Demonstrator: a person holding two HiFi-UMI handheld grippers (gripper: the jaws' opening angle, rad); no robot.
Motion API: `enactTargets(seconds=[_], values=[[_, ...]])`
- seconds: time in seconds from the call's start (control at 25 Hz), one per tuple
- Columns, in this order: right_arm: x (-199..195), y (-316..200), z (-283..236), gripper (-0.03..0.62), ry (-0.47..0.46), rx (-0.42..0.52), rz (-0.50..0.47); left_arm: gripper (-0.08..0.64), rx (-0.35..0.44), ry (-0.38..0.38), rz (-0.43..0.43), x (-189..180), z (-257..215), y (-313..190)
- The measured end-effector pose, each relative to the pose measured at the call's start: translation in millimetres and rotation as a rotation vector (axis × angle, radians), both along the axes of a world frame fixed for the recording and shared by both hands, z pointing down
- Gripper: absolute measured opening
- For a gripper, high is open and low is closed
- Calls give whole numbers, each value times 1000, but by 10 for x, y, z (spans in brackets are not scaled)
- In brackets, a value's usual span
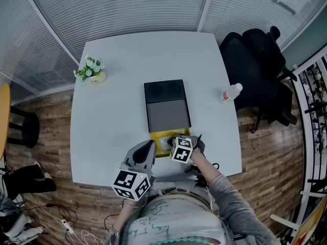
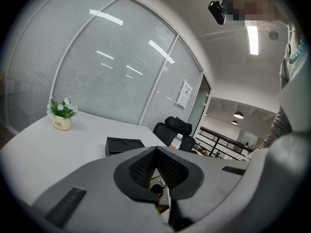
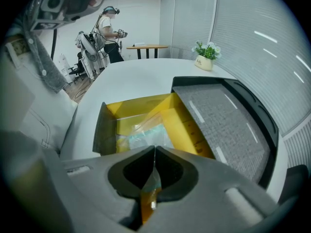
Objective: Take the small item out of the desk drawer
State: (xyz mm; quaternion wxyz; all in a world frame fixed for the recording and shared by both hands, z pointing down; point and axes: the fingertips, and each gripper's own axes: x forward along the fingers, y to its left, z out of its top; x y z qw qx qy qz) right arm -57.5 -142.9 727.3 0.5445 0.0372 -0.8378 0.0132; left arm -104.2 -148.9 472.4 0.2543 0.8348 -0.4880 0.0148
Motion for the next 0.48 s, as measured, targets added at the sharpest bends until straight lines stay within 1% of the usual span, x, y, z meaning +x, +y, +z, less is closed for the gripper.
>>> enactTargets(seconds=[0.32,0.48], values=[[2,36,-51,3,13,6,-15,-3,-7,2,5,18,3,66],[15,45,-107,3,18,8,-30,-3,-1,-23,10,45,13,77]])
